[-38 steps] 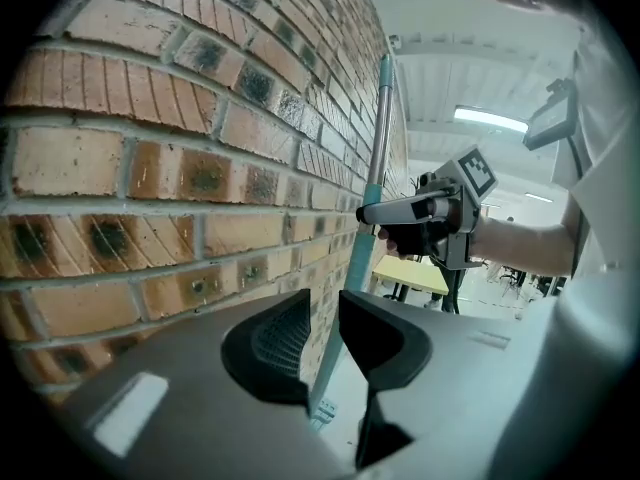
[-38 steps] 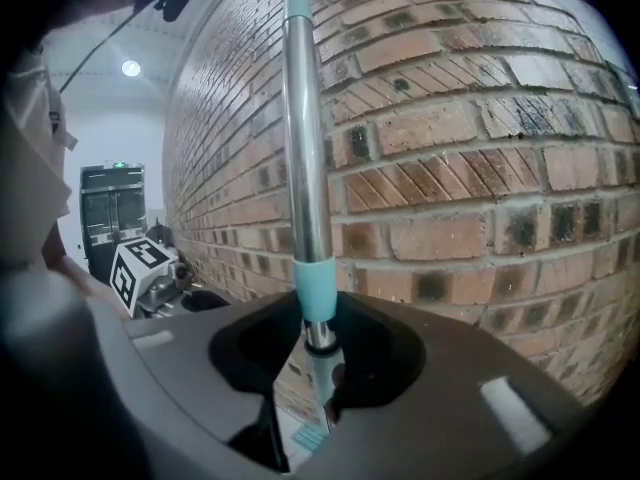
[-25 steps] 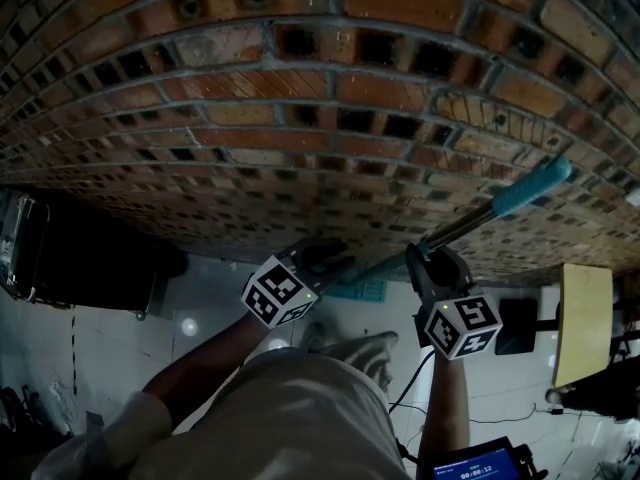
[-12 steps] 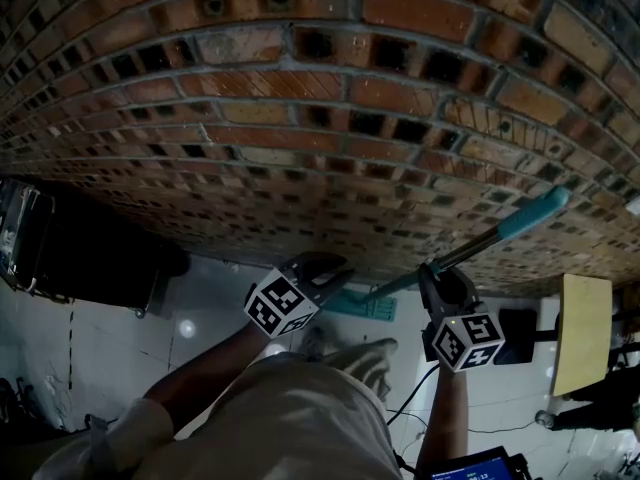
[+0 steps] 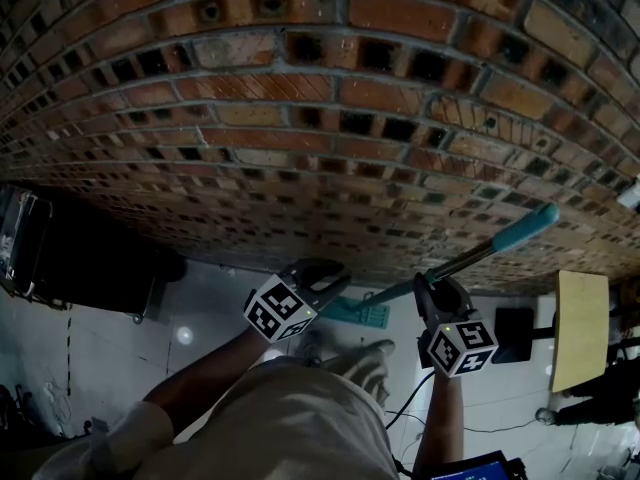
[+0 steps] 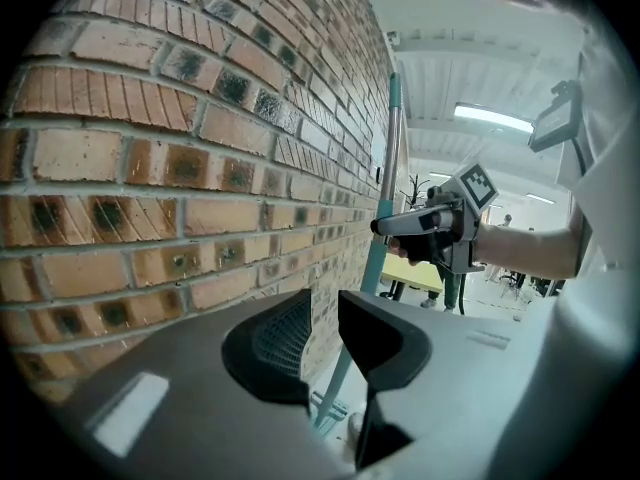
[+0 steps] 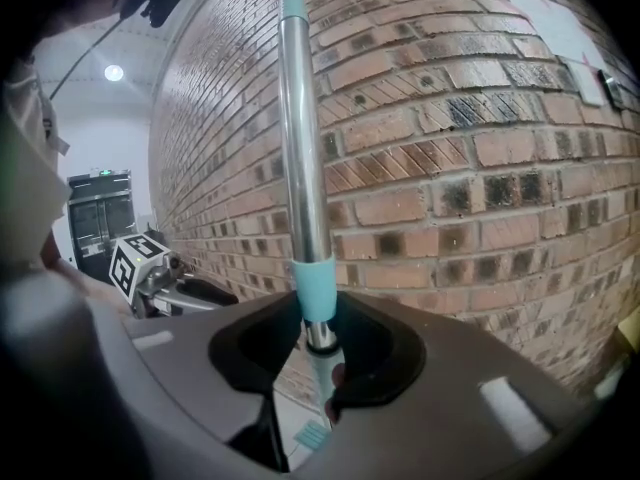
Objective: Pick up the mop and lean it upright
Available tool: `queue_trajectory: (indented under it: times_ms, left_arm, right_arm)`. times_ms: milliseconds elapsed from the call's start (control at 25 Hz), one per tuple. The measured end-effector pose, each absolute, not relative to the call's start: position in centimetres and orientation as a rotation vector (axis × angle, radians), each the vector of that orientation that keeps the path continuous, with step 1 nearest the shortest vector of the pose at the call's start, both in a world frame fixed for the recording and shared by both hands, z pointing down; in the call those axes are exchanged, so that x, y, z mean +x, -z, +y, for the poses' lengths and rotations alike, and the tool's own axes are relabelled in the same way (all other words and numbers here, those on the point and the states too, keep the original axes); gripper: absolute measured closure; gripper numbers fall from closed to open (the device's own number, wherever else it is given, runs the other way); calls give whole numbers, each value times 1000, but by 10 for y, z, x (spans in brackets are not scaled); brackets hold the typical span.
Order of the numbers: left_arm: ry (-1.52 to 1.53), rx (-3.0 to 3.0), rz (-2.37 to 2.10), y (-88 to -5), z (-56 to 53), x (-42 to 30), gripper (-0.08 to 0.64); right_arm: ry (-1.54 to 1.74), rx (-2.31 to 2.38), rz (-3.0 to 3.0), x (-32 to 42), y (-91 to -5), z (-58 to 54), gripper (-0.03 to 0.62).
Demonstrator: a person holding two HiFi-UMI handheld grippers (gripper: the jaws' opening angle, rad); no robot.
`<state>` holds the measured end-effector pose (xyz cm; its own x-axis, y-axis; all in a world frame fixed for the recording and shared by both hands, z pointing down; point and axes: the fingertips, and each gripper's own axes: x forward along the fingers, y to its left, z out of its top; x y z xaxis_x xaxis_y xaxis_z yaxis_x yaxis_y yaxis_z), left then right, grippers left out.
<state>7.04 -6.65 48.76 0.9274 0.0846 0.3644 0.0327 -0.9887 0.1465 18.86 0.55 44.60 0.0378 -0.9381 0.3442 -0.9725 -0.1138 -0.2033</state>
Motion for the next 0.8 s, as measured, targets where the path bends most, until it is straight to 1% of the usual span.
queue_trajectory:
  times_ms: [440,480,520,600,640,720,800]
  left_arm:
    - [-561,2953,149,-487,-64,78,454]
    - [-575,2957,155,-489,-65,77,460]
    - [-592,2958,162,-492,-66,77,496]
    - [-611,2942,184,-496,-66,79,508]
    - [-609,2928,203,-497,-65,81,499]
    - [-596,2909,257,-495,-61,87,415]
    - [-576,2909,316,-491,-56,94,404]
  right_arm:
    - [-617,2209,-2048,190,-448,3,479]
    - [-615,2207,-2051,190,-448,1,479]
    - [-614,2204,-2053,189,-449,0,479]
    - [-614,2198,-2059,188,-449,-3,479]
    - [-614,2194,-2062,188,-449,-5,479]
    - [-611,2185,-2070,187,-448,-9,479]
    - [-606,2172,-2082,186,-446,-14,479]
